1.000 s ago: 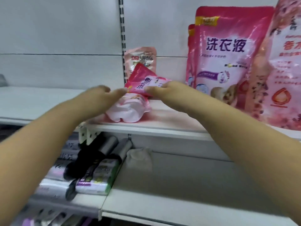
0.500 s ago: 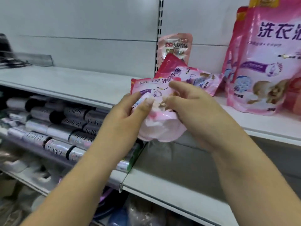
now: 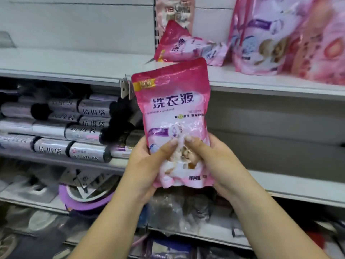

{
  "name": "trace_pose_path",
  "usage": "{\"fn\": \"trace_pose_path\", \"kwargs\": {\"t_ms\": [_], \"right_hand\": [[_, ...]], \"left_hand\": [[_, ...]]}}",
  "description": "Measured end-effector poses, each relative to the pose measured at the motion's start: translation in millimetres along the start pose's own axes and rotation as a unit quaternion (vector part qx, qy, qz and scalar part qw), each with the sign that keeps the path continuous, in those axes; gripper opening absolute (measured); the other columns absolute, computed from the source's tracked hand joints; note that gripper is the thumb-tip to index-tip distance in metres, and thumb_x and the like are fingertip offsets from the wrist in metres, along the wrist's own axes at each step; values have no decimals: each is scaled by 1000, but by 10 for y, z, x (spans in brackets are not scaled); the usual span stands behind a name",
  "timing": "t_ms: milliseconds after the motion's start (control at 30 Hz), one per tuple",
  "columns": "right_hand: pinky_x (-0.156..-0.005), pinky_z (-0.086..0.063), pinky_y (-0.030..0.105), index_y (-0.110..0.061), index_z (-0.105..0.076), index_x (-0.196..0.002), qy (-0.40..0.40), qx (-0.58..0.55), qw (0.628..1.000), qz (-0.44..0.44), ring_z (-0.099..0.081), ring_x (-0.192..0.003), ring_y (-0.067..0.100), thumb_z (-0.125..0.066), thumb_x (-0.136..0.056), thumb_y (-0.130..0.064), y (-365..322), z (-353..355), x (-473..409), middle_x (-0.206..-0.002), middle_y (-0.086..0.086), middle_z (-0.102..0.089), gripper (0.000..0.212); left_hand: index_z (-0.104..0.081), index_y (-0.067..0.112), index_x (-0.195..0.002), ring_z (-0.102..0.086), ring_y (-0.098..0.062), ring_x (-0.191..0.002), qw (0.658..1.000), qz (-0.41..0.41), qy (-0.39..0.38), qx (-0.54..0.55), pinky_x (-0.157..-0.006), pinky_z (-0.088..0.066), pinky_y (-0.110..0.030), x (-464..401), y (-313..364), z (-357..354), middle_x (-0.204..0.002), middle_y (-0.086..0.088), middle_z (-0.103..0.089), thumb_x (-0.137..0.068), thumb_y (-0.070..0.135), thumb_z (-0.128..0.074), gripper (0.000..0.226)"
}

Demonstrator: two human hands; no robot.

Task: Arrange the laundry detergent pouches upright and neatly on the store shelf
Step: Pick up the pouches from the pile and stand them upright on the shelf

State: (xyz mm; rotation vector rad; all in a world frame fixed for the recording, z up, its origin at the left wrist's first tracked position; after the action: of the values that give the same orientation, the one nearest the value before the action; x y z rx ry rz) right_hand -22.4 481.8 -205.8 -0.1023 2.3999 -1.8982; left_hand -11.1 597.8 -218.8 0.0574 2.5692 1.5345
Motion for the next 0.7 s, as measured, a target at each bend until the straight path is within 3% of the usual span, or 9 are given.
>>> {"fn": "trace_pose_path", "kwargs": {"t_ms": [67,200,300,367,467,600,667,700], "right_hand": [[-60,-55,22,-17,-62,-90,4,7,1000,4,-68,-67,10,-62,-79,-15,5,22,91,-75,-2,-73,11],[-75,-57,34,-19,-59,-104,23,27,999,30,-70,-84,17,-64,-63,-34,-122,31,349,-92,-1,-74,44],[-50,-52,22,-23,-58,-104,45,42,995,74,-70,-67,10,-61,-61,-44,-415,96,508,-82,-5,-74,48],[-55,-54,20,-25,-58,-99,46,62,990,116,-70,-70,9,-59,-64,-44,-660,207,509,-82,-6,-74,40],[-66,-58,26,-24,-59,-96,39,75,981,177,-70,-77,13,-55,-81,-35,-1065,395,373,-85,-2,-73,19],[-80,-57,32,-24,-60,-90,80,122,957,253,-69,-86,15,-51,-92,-28,-1627,731,153,-88,-3,-72,9],[-73,-55,30,-25,-59,-87,105,159,935,300,-68,-82,15,-53,-92,-30,-1889,875,57,-86,-4,-69,9],[-64,-52,26,-26,-58,-84,122,174,925,316,-65,-73,12,-54,-91,-32,-1977,950,12,-78,-7,-66,10]], "left_hand": [[-62,10,-89,-68,-17,-60,1000,-11,-5,-10,-44,-50,-21,79,-17,28,-74,-5,-72,-62,10,-70,28],[-67,18,-87,-71,-17,-74,995,-84,-41,-45,-60,-55,-25,175,49,-45,-83,-4,-74,-55,9,-80,36],[-71,31,-86,-71,-17,-80,985,-137,-81,-71,-64,-54,-24,213,176,-300,-88,-1,-74,-41,32,-87,48],[-69,31,-92,-71,-16,-82,975,-167,-122,-86,-65,-55,-24,163,316,-559,-90,1,-74,-35,50,-88,62],[-59,24,-103,-70,-19,-87,958,-207,-157,-118,-69,-55,-27,-74,543,-980,-95,0,-73,-39,50,-87,75],[-48,20,-120,-67,-15,-96,931,-259,-187,-176,-78,-56,-27,-378,814,-1571,-108,0,-69,-69,18,-76,58],[-29,16,-137,-65,-8,-92,907,-289,-194,-237,-76,-54,-17,-521,914,-1824,-119,-2,-60,-77,22,-72,74],[-21,17,-140,-61,-2,-83,897,-291,-189,-273,-67,-53,-12,-620,929,-1922,-117,-1,-57,-79,25,-67,77]]}}
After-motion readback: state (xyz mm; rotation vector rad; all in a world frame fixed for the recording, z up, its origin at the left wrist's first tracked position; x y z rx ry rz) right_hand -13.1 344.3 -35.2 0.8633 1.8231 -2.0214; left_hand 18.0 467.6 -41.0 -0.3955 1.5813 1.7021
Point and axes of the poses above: each hand's wrist, its own x-axis away from the middle knuckle, its own z-axis out of the back of the hand, y = z × x, the point moved 5 cm from there along -x, towards the middle knuckle
